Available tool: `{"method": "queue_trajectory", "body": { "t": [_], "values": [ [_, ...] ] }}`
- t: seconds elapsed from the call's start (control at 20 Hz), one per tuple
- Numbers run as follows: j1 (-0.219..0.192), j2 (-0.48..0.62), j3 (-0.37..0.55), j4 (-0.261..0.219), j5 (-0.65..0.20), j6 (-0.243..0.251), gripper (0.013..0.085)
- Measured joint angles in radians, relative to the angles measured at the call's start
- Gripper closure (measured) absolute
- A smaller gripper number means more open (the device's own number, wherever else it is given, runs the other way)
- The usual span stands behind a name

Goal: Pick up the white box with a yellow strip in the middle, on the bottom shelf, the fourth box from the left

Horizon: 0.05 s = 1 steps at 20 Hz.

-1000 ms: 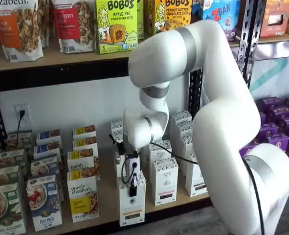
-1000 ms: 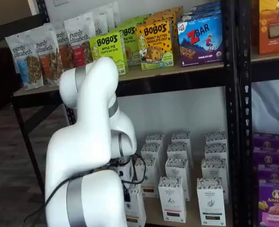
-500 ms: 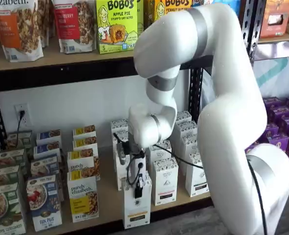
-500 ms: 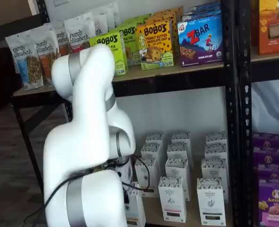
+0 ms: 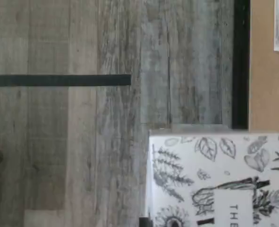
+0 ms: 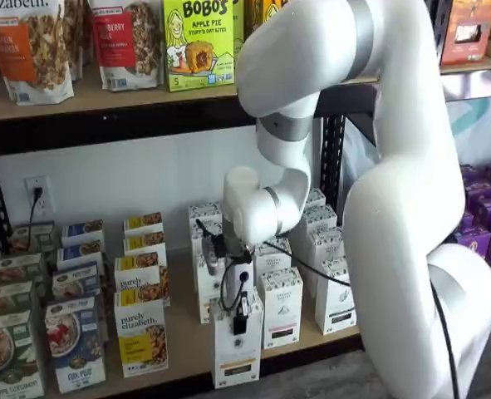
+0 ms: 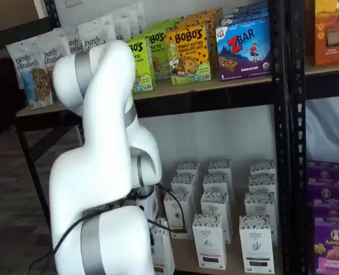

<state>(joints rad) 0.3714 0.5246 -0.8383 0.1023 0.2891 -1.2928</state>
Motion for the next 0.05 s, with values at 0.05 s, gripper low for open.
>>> {"method": "queue_trajectory", "body": {
  "t": [0.05],
  "values": [
    [0.001,-0.012,0.013,0.0,-0.005,0.001,0.045]
  ]
}}
